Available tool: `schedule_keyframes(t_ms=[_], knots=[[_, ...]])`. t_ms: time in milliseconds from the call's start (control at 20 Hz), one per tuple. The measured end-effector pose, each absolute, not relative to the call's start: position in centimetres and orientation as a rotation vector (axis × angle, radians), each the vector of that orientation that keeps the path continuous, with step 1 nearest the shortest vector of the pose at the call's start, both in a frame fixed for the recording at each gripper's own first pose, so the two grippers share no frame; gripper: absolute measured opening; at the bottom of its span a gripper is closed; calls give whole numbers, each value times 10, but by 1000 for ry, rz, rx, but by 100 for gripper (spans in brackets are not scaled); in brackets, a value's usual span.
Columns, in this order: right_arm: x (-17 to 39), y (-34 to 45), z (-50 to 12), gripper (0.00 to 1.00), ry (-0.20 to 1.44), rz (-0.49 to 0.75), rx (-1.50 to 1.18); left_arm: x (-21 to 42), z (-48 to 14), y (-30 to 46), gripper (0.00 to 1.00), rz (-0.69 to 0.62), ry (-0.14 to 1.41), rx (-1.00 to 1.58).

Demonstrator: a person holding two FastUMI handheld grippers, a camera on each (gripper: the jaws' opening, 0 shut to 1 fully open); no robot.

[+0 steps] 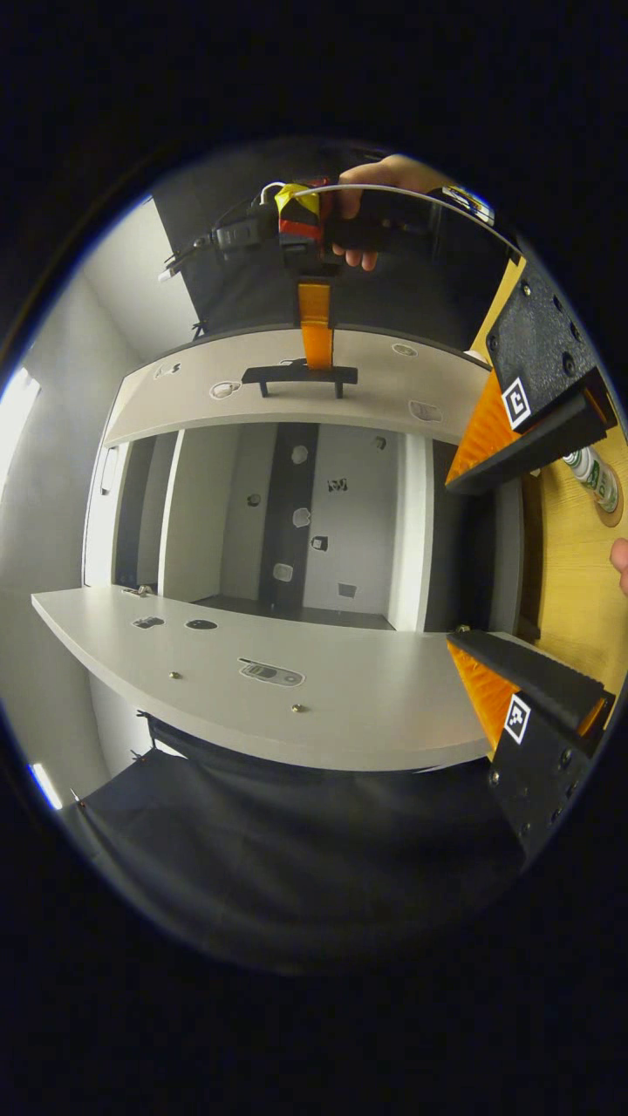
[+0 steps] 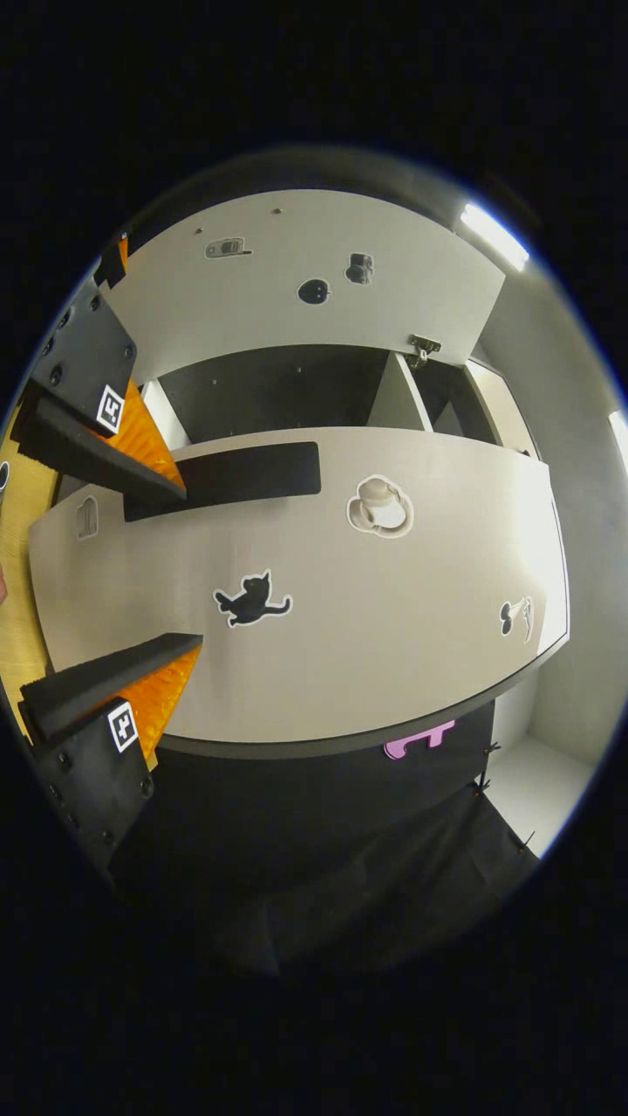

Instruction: Grasp the bottle in the cabinet with the left hand and place it on the coaster, then close the right door with the right hand and the left door with the left hand.

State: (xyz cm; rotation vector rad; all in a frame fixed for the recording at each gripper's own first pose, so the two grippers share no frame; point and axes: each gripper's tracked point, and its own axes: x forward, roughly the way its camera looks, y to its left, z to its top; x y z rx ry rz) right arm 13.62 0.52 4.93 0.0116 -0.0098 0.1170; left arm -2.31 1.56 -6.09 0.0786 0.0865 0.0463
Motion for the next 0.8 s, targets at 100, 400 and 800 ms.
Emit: schedule_keyframes(t_ms=[100, 400, 800], knots=[[142, 7, 48, 96, -2, 119, 24, -24, -59, 18, 95, 49, 83, 81], [154, 13, 48, 96, -10, 107, -5, -31, -55, 26, 95, 64, 81, 78], [162, 18, 46, 96, -2, 105, 29, -36, -38, 28, 95, 72, 58, 89]])
